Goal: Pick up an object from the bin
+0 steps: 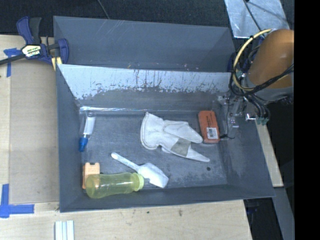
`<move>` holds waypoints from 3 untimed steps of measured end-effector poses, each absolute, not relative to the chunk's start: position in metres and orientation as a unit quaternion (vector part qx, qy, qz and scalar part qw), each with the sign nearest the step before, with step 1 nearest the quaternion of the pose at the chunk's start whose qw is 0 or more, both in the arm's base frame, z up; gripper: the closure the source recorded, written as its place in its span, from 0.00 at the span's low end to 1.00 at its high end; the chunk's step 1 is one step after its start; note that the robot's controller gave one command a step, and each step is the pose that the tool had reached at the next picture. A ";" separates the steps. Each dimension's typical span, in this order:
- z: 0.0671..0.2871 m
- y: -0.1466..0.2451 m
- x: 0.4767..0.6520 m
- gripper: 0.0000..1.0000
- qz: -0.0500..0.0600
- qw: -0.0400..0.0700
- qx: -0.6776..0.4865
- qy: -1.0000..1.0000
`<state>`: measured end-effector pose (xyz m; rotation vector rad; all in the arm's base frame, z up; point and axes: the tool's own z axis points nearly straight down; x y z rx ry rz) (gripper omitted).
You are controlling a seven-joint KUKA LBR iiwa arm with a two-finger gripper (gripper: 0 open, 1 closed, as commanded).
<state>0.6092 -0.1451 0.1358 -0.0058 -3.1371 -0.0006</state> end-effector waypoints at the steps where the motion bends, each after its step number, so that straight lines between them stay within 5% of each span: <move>1: 0.141 -0.145 0.611 0.00 0.001 -0.002 0.000 -1.000; 2: 0.140 -0.144 0.612 0.00 0.001 -0.003 -0.002 -1.000; 3: 0.118 -0.101 0.588 0.00 0.000 0.001 0.087 -0.996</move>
Offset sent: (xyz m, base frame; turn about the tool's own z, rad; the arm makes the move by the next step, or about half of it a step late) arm 0.0043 0.0512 -0.0641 0.0230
